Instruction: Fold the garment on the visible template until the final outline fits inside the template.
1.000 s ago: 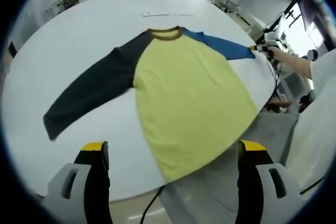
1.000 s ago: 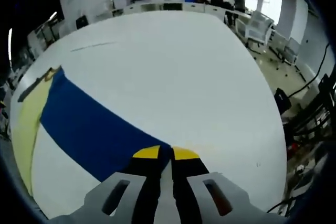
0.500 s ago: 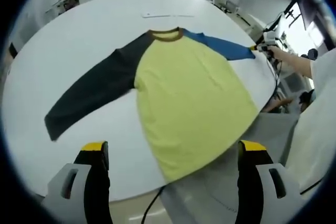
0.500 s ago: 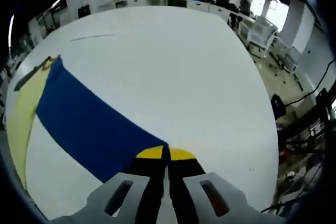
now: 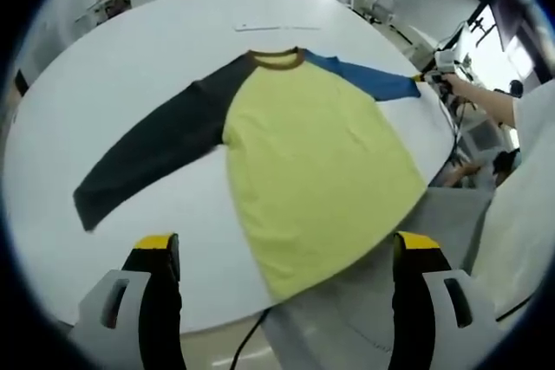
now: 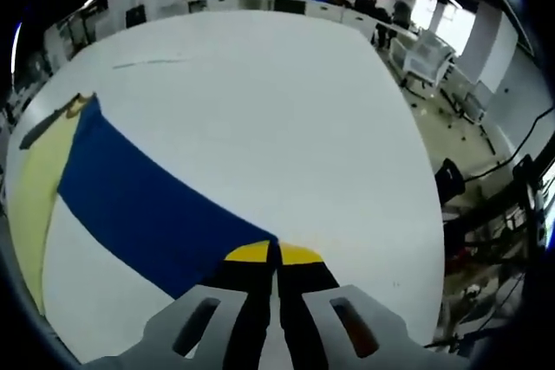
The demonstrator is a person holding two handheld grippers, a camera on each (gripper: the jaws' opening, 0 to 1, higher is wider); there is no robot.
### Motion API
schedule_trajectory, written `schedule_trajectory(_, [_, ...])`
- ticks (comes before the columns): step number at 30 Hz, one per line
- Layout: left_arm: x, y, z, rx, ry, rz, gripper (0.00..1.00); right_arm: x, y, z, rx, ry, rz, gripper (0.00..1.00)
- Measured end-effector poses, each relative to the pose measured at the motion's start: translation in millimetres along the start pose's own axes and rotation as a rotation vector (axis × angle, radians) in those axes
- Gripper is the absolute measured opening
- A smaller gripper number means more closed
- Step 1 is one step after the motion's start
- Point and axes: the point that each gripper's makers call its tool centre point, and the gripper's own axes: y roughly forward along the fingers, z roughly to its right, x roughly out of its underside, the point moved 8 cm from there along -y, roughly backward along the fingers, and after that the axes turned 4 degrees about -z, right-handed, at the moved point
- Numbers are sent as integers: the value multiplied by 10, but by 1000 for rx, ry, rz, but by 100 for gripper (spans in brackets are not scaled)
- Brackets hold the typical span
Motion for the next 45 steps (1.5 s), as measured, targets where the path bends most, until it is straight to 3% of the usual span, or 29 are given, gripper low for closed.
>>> schedule_trajectory(13, [-13,-17,13,21,14,34,99,-245,-312,89,-26,-23,63,2])
schedule_trajectory(26, [44,-135,29,34,28,82,98,-415,-756,-174,-41,-90,103,2])
schedule_trajectory(36, [92,-275,16,21,48,120,99,-648,-1010,-369,-49,-125,134,2])
schedule_trajectory(40, [124,-307,60,27,58,129,99,-682,-1078,-404,-53,-120,138,2])
schedule_trajectory(45, [214,-350,87,30,59,137,99,-766,-1245,-523,-113,-67,202,2])
